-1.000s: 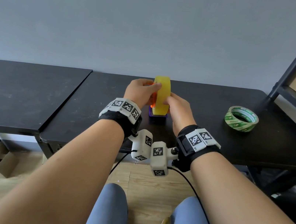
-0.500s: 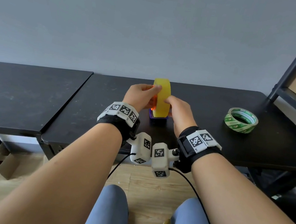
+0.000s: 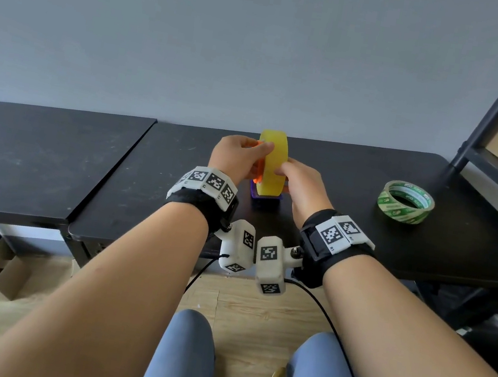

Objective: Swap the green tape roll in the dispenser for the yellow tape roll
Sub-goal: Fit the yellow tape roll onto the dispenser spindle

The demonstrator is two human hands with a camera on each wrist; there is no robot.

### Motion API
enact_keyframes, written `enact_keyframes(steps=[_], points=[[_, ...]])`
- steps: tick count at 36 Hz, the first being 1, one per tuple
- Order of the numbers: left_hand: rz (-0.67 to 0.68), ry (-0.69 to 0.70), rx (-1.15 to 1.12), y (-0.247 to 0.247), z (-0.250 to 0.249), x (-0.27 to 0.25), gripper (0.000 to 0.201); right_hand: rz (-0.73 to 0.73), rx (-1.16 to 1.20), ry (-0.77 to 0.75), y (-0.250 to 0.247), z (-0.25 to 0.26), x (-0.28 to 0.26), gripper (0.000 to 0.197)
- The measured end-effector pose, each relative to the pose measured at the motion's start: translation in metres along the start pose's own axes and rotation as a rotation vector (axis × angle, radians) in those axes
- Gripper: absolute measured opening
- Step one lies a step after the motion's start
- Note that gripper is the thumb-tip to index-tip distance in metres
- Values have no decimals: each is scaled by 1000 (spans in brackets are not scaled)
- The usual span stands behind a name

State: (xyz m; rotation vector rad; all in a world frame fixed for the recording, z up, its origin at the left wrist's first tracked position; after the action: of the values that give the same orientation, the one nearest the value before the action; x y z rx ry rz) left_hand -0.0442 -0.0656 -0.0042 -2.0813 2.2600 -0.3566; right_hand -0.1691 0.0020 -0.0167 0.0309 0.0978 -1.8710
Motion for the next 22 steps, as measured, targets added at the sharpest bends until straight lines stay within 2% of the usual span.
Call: enact_keyframes(steps=[4,16,22], points=[[-12,0,30,-1,-1,2,31,50,18,-24,2,-2,0,35],[-19,19,66,-1,-4,2,39,54,36,-25,2,-8,6,35],[-8,2,53,-2,-3,3,34,54,24,-26,3,-7,7,36]])
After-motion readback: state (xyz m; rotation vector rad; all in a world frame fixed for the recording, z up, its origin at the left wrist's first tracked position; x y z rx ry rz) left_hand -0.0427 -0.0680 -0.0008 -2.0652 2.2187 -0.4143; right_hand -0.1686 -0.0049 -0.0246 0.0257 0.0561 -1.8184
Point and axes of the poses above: each hand's wrist, its own x-axis towards the middle knuckle, its own y-axis out of the palm, z = x × y, the point moved 8 cm from there along x, towards the middle knuckle
